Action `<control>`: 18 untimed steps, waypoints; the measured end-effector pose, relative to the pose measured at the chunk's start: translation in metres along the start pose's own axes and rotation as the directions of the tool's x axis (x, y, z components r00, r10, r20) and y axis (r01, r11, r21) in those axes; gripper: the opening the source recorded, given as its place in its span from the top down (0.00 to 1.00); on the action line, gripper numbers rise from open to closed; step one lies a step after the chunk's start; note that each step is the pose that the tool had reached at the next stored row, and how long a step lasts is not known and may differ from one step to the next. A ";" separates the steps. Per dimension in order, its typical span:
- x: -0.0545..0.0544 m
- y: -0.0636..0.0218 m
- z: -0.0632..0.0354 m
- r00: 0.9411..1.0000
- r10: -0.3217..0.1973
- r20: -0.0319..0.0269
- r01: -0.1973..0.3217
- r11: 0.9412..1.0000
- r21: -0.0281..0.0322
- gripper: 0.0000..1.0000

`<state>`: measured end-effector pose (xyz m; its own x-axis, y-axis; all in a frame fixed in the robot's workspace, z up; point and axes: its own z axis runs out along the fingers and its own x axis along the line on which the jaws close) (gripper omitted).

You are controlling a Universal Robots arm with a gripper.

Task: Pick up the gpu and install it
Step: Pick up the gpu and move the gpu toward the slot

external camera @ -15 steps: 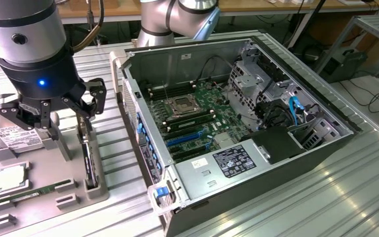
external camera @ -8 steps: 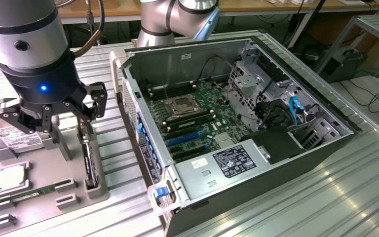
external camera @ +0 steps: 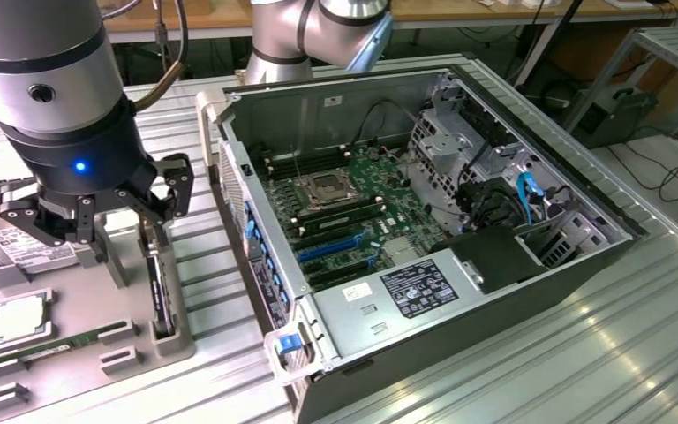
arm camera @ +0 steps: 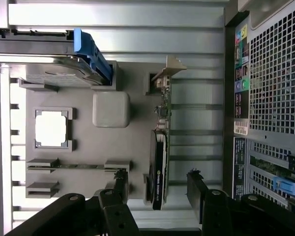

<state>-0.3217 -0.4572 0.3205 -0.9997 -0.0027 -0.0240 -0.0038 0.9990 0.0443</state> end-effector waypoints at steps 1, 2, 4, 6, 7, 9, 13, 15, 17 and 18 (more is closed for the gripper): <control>0.000 -0.0007 0.0004 1.000 0.000 0.000 0.000 1.000 0.000 0.40; 0.000 -0.0013 0.0010 1.000 0.000 0.000 0.000 1.000 0.000 0.40; 0.000 -0.0021 0.0018 1.000 0.000 0.000 0.000 1.000 0.000 0.40; 0.000 -0.0029 0.0025 1.000 0.000 0.000 0.000 1.000 0.000 0.40; 0.000 -0.0033 0.0029 1.000 0.000 0.000 0.000 1.000 0.000 0.40; 0.000 -0.0040 0.0033 1.000 0.000 0.000 0.000 1.000 0.000 0.40; 0.000 -0.0052 0.0042 1.000 0.000 0.000 0.000 1.000 0.000 0.40; 0.000 -0.0052 0.0046 1.000 0.000 0.000 0.000 1.000 0.000 0.40; 0.000 -0.0054 0.0052 1.000 0.000 0.000 0.000 1.000 0.000 0.40; 0.000 -0.0056 0.0054 1.000 0.000 0.000 0.000 1.000 0.000 0.40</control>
<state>-0.3218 -0.4625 0.3148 -0.9997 -0.0027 -0.0240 -0.0038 0.9990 0.0445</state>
